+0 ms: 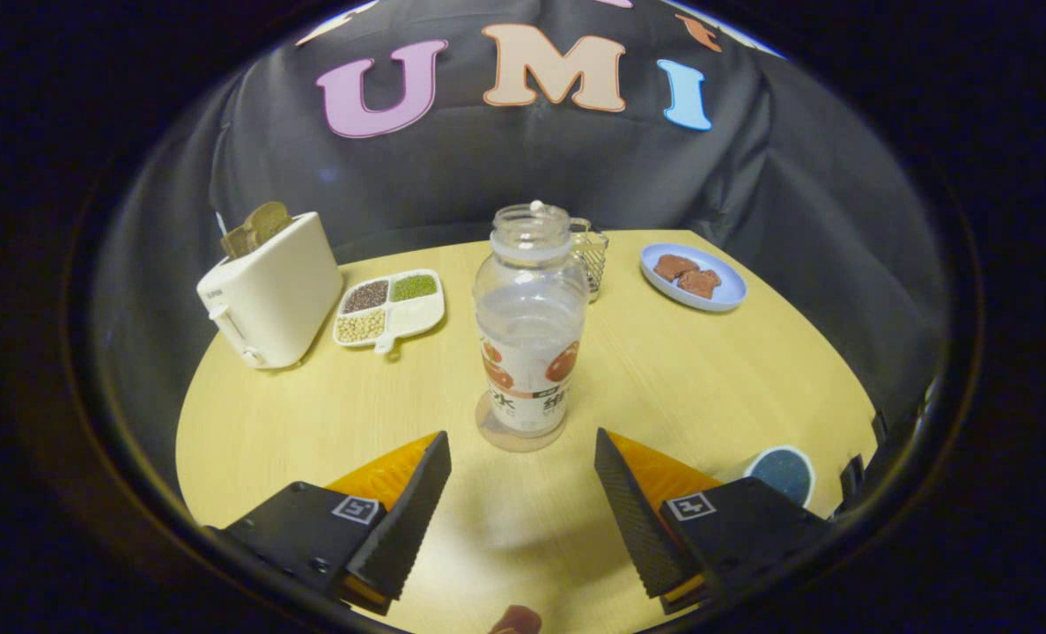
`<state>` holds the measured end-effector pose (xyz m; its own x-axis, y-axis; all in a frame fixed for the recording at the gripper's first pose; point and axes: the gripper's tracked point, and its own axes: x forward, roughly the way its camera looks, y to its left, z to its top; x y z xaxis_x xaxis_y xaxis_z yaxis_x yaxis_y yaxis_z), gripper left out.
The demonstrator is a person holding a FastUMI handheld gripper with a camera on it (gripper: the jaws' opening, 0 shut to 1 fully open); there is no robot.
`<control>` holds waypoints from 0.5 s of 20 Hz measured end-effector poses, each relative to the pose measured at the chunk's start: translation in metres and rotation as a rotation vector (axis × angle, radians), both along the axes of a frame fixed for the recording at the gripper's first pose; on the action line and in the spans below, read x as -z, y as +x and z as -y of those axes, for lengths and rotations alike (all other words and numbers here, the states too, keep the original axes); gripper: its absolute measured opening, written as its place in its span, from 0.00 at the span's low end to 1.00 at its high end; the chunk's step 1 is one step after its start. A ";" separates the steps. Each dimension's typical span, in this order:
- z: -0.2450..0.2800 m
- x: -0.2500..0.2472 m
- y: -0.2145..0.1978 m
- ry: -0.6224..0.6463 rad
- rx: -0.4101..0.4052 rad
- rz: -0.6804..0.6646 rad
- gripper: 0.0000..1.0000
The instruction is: Take the bottle from table, then pour the juice into the cup, finally place the bottle on the coaster
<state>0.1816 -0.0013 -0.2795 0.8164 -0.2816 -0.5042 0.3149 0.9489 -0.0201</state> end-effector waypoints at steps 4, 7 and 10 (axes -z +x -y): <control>0.003 -0.037 -0.013 -0.001 -0.046 0.030 1.00; -0.005 -0.082 -0.020 0.037 -0.104 0.092 1.00; -0.006 -0.133 -0.026 0.054 -0.152 0.169 1.00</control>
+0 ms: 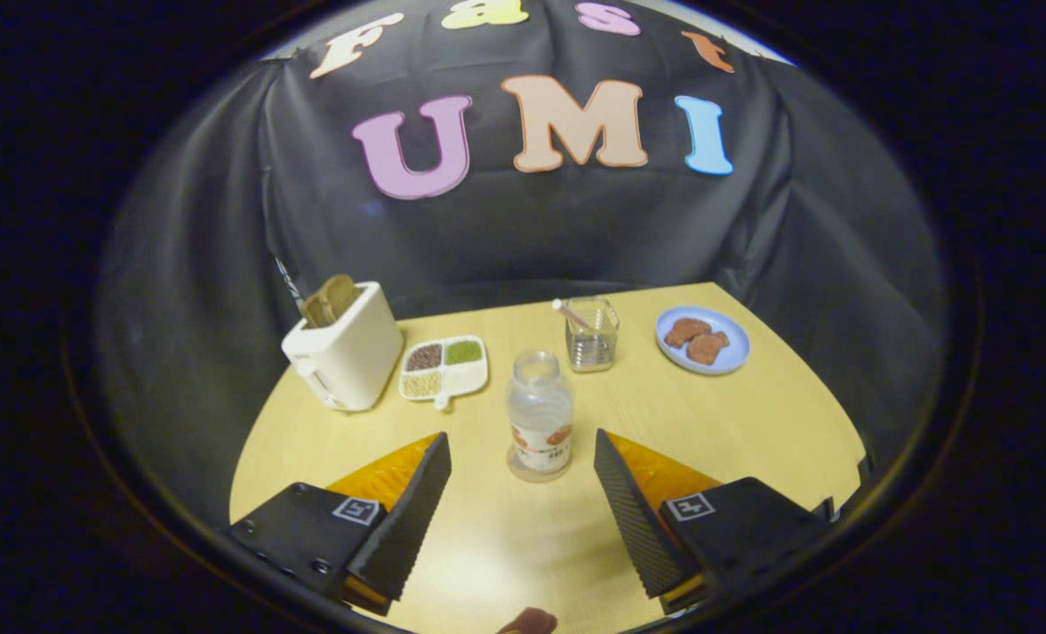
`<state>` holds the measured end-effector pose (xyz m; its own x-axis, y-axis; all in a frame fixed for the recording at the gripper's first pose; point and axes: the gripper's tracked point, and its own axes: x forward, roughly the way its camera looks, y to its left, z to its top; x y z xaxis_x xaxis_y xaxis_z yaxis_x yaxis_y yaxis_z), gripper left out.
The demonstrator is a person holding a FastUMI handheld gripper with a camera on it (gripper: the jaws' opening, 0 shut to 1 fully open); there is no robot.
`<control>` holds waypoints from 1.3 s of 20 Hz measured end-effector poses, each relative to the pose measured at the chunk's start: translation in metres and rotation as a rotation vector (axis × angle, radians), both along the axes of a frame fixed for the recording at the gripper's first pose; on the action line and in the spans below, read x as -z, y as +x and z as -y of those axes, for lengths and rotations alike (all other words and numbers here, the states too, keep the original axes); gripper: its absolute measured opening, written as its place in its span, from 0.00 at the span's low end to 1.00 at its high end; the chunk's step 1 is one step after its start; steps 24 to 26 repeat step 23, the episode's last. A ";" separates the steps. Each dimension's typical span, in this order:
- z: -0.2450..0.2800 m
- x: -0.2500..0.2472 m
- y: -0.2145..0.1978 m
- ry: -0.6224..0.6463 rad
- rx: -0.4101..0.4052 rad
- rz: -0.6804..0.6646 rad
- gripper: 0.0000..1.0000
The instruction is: Take the bottle from table, then pour the juice into the cup, finally place the bottle on the coaster
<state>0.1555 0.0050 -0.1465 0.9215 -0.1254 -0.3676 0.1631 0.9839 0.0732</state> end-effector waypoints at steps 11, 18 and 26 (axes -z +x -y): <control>-0.003 -0.093 -0.034 -0.033 -0.115 0.101 1.00; -0.003 -0.104 -0.044 -0.030 -0.141 0.088 0.99; -0.017 -0.102 -0.048 -0.020 -0.205 0.073 0.99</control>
